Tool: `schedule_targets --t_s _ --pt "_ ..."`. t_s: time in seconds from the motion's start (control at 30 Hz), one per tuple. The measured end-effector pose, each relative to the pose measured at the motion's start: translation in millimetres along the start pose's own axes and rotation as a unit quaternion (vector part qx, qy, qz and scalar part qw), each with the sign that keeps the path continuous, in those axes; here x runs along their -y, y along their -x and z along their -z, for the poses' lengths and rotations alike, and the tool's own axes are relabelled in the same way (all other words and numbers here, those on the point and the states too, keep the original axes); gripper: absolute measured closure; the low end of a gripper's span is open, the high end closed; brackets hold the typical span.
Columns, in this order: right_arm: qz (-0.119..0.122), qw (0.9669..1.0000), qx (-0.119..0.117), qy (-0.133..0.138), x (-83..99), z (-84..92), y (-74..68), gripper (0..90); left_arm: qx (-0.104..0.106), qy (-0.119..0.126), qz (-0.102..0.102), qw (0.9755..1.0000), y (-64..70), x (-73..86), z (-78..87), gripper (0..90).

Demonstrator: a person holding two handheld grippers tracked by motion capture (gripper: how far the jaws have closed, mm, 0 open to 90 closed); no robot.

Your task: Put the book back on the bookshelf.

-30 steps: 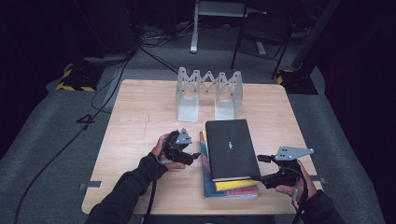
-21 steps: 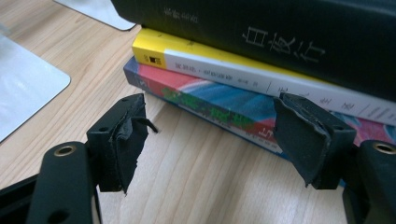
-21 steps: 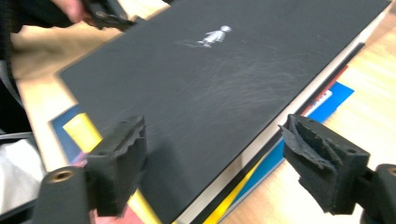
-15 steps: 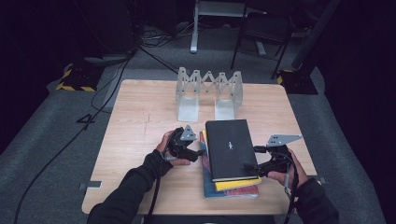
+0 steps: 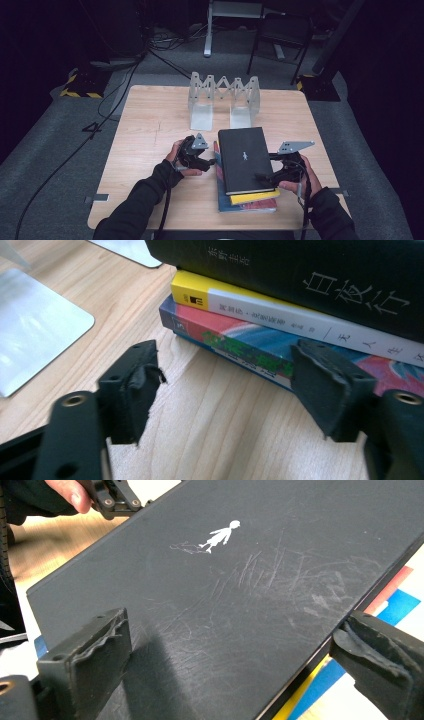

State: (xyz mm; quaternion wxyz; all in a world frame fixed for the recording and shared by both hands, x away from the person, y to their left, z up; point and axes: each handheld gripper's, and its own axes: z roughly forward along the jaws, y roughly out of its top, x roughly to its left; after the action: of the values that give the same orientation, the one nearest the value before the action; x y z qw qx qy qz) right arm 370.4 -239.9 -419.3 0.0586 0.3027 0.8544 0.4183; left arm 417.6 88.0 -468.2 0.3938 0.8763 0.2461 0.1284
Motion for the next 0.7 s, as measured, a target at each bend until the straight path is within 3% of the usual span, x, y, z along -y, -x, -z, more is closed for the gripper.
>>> schedule_targets --t_s 0.27,0.4,0.5,0.63,0.7 --pt "0.014 0.9997 -0.018 0.006 -2.1 -7.9 -7.7 4.0 0.01 0.01 -0.006 0.9999 -1.2 1.0 0.7 45.2" --pt "0.03 0.9993 -0.023 0.0 -6.3 -9.4 -8.0 4.1 0.009 0.009 -0.002 0.9999 -4.1 2.1 -2.8 47.4" --pt "0.036 0.999 -0.027 0.001 -7.5 -10.5 -7.6 4.1 -0.003 0.008 -0.001 1.0 -7.8 1.9 -6.8 47.5" --pt "0.047 0.9985 -0.026 0.007 -9.8 -12.4 -9.4 4.1 -0.006 0.014 0.033 0.9993 -20.4 3.4 -11.7 47.3" --pt "0.053 0.9982 -0.025 0.012 -10.5 -13.1 -10.3 4.1 -0.012 0.019 0.035 0.9991 -25.2 3.7 -12.3 47.0"
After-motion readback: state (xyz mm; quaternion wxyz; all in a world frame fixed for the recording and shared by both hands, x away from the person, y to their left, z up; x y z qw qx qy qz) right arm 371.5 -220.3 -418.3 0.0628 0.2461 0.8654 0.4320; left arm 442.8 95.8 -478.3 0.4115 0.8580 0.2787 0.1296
